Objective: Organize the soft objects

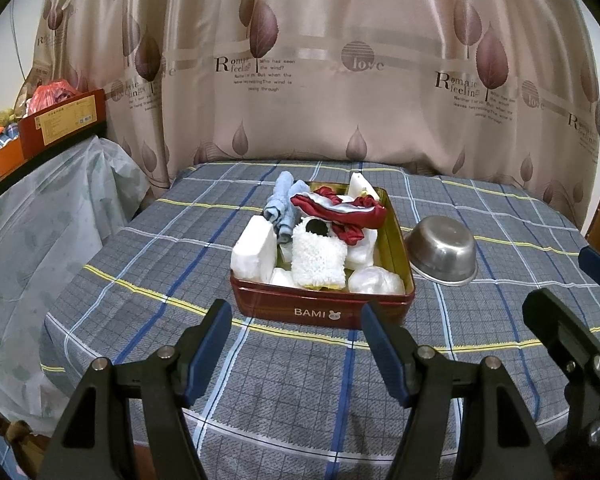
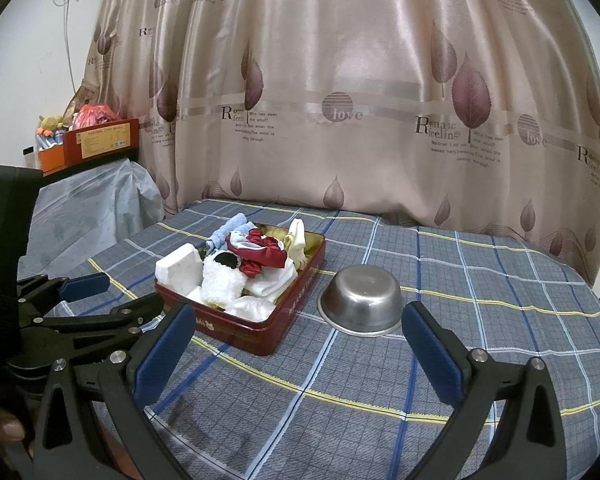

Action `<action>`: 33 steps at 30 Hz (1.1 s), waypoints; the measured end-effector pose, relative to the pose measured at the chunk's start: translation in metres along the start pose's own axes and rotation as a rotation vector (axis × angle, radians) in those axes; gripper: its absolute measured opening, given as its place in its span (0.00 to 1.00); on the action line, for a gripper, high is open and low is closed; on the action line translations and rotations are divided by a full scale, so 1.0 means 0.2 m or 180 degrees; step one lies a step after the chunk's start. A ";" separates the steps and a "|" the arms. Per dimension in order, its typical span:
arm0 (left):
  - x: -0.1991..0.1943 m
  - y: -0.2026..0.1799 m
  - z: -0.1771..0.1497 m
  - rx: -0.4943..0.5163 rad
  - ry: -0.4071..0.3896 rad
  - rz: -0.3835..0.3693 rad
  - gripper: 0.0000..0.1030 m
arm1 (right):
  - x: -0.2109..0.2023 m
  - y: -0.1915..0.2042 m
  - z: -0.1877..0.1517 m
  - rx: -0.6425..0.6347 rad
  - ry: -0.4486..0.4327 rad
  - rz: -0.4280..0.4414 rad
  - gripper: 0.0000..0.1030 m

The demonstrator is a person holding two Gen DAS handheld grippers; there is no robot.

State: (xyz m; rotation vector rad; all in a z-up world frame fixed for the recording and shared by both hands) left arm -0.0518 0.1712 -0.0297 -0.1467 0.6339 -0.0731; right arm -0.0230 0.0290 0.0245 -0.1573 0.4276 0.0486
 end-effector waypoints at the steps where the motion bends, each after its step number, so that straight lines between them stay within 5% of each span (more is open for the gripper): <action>1: 0.01 0.00 0.01 0.0000 0.0005 0.0004 0.67 | 0.00 0.00 0.00 -0.0002 0.0000 -0.0001 0.99; 27: -0.04 0.02 0.04 0.0051 -0.0136 0.0195 0.72 | 0.01 0.00 0.00 -0.0003 0.0005 0.0007 0.99; 33: -0.07 0.00 0.07 -0.0028 -0.0176 0.0084 0.72 | -0.01 -0.03 -0.02 0.0033 0.0006 -0.0013 0.99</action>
Point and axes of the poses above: each gripper's, at about its wrist camera, not at the fingertips, and x roughly the way its jaws point, y to its left, z to its top, the point moved 10 cm from there along x, roughly the way its jaws point, and after that the axes turned 15 degrees about -z, right-handed, at the moved point
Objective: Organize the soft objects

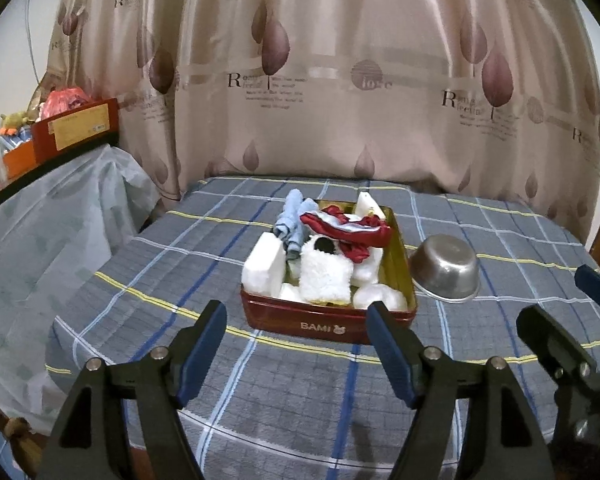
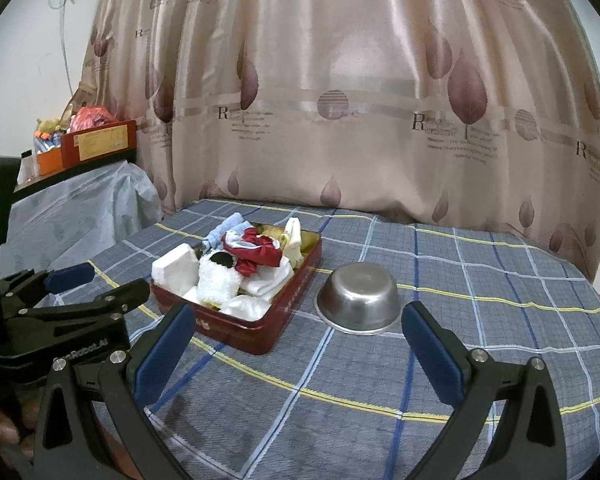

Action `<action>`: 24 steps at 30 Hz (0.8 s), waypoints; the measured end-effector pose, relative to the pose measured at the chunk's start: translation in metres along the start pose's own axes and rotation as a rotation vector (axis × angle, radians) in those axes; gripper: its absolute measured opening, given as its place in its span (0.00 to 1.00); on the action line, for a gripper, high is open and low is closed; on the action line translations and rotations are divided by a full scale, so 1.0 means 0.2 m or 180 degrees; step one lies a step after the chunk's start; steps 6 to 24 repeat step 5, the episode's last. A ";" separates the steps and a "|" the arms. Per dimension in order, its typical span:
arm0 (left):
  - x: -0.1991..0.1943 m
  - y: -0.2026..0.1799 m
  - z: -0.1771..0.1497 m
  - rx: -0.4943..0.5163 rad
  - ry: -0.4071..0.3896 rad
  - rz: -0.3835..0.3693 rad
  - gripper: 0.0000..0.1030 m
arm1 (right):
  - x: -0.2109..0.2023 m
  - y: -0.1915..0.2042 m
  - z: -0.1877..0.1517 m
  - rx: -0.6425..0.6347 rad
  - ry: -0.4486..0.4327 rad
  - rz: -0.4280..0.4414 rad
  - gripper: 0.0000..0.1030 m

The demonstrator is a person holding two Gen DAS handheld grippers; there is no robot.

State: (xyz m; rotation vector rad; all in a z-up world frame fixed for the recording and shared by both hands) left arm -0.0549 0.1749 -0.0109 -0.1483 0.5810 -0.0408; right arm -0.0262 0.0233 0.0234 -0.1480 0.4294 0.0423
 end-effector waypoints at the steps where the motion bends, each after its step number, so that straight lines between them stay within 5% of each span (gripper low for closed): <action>1: 0.00 0.00 0.00 0.0007 0.0010 0.0003 0.72 | -0.01 -0.02 -0.01 0.0018 -0.0006 -0.0014 0.99; 5: 0.01 -0.03 0.00 0.0085 0.0041 0.0069 0.72 | 0.04 -0.20 -0.02 0.0123 0.0057 -0.0176 0.99; 24: 0.01 -0.03 0.00 0.0085 0.0041 0.0069 0.72 | 0.04 -0.20 -0.02 0.0123 0.0057 -0.0176 0.99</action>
Point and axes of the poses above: each gripper's, at about its wrist camera, not at the fingertips, and x roughly the way its jaws point, y to its left, z to its top, the point moved 10 cm from there along x, roughly the way its jaws point, and after that the axes turned 15 degrees about -z, right-handed, at the moved point
